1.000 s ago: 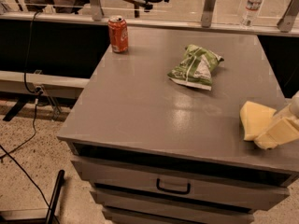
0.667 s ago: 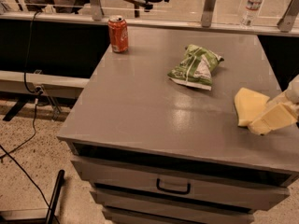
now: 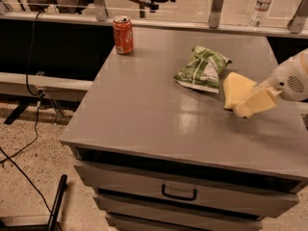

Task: Move sponge near green jalapeno chip bag

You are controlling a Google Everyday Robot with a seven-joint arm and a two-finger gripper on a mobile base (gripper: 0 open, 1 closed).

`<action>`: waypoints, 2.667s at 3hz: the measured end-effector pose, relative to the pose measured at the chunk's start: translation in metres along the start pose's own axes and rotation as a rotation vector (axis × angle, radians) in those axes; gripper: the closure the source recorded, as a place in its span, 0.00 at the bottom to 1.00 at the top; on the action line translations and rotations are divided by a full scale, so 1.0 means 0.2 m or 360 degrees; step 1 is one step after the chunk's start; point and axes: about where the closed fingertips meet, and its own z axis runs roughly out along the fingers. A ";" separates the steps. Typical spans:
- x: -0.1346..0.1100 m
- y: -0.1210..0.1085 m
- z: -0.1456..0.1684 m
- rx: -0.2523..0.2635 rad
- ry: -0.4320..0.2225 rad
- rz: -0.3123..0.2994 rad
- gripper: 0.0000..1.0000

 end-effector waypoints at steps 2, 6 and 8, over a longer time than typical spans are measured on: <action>-0.26 -0.15 0.26 -0.0122 -0.0146 0.0055 1.00; -0.46 -0.29 0.16 -0.0025 -0.0359 0.0041 1.00; -0.52 -0.39 0.17 0.0047 -0.0412 -0.0084 0.64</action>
Offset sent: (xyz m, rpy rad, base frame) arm 0.0991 0.0402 -0.0175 0.2058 -0.0103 0.0002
